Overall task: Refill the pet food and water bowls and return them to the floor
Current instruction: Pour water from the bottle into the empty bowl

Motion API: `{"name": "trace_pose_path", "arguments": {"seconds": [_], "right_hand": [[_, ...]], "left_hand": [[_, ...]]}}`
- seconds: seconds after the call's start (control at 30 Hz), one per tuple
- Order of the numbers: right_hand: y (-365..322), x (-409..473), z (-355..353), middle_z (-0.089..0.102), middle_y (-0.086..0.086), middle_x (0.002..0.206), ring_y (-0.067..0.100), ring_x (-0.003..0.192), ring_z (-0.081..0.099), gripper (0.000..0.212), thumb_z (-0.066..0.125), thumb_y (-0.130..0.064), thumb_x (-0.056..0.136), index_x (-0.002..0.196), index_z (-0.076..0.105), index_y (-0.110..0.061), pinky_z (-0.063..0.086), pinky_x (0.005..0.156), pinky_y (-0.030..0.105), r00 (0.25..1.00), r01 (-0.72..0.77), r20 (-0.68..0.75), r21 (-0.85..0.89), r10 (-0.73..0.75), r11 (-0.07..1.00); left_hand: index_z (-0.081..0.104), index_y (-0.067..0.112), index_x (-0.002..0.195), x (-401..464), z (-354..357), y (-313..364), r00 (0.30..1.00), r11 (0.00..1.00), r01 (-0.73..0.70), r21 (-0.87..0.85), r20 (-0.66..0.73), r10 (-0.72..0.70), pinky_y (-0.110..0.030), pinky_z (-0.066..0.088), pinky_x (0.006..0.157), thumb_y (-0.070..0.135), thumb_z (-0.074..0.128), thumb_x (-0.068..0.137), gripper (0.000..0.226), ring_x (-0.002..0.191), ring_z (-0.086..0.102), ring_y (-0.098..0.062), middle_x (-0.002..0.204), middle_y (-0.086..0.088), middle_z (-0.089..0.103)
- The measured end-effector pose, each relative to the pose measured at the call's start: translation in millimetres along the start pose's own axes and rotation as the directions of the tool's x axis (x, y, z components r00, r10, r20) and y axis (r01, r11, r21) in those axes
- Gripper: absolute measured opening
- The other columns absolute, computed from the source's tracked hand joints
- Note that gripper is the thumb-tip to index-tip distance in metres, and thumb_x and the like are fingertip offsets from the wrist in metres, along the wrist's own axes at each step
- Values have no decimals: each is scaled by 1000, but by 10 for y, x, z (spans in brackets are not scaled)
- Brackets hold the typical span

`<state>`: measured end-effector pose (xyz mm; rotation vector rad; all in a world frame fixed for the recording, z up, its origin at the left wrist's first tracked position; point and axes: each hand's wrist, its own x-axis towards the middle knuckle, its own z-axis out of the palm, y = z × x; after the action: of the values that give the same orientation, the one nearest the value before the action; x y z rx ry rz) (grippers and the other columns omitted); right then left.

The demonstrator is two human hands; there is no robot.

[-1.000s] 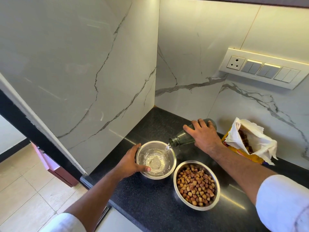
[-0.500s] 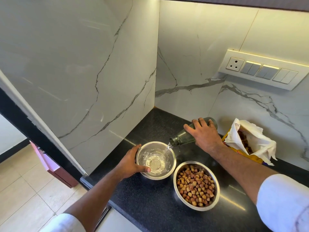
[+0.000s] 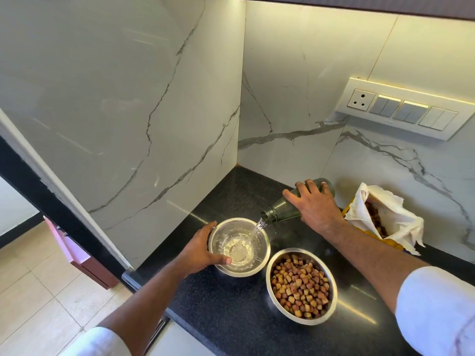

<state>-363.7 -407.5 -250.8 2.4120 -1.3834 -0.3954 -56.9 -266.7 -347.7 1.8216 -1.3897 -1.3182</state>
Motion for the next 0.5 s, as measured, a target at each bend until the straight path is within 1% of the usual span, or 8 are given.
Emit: {"name": "trace_pose_path", "arguments": {"seconds": [0.27, 0.5], "right_hand": [[18, 12, -36, 34, 17, 158, 40, 147, 32, 94, 80, -41, 83, 155, 20, -35, 36, 113, 66, 1000, -4, -11, -25, 4, 1000], [20, 23, -50, 34, 17, 158, 40, 146, 32, 92, 78, -39, 85, 154, 18, -35, 36, 112, 66, 1000, -2, -21, -41, 1, 999]], "left_hand": [[22, 31, 160, 24, 16, -17, 1000, 1000, -18, -2, -4, 18, -51, 39, 120, 74, 92, 33, 151, 145, 42, -23, 159, 1, 38], [23, 34, 158, 24, 27, -54, 1000, 1000, -8, 29, 1, 8, -51, 40, 119, 72, 94, 42, 141, 144, 43, -20, 157, 4, 41]]}}
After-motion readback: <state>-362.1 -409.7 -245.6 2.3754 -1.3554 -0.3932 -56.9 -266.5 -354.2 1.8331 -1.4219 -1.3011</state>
